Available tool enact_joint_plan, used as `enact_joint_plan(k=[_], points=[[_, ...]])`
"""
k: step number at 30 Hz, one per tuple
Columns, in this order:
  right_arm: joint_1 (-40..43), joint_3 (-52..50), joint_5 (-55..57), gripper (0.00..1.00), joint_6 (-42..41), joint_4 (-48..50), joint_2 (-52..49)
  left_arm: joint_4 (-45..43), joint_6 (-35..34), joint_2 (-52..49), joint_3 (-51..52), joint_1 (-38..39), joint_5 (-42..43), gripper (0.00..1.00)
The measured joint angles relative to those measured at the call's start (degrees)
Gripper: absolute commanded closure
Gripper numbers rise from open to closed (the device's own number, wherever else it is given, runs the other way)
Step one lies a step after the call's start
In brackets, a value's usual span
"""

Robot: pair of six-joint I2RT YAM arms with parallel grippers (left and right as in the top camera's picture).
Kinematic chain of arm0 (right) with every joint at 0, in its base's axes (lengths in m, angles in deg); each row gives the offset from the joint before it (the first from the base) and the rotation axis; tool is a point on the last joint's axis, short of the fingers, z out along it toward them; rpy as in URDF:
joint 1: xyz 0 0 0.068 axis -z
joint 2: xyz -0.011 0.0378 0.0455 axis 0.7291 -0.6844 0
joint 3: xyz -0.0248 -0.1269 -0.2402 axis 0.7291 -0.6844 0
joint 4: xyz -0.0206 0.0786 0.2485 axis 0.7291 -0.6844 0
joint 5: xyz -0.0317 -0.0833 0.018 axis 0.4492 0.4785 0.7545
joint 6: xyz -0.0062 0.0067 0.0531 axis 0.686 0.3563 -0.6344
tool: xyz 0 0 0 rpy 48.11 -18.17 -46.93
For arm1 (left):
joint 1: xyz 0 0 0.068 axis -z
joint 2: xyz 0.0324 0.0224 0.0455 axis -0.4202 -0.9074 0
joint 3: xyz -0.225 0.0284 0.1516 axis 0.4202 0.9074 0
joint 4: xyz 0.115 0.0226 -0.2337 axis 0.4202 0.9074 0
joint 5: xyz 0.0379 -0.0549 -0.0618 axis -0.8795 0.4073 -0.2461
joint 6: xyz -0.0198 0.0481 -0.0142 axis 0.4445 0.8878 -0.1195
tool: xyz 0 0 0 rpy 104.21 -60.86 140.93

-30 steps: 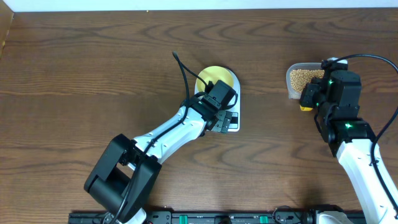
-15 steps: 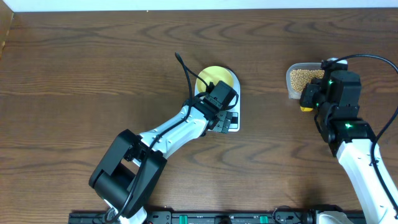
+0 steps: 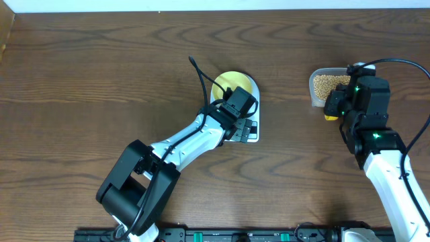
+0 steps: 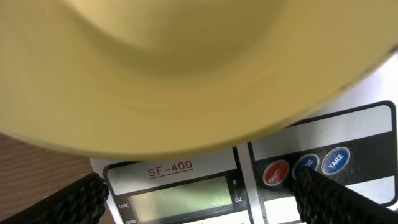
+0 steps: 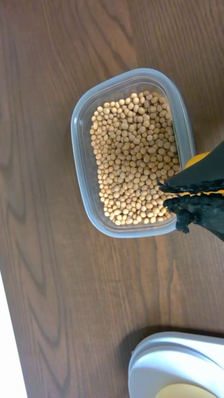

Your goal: Scoop item into bowl and weigh 50g on scale

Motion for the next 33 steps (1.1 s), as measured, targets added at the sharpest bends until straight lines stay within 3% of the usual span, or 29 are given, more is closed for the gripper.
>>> enact_joint_plan(k=[33], points=[[0.00, 0.00, 0.02, 0.99, 0.00, -0.04, 0.00, 0.96, -3.23, 0.00, 0.00, 0.00, -2.82, 0.02]])
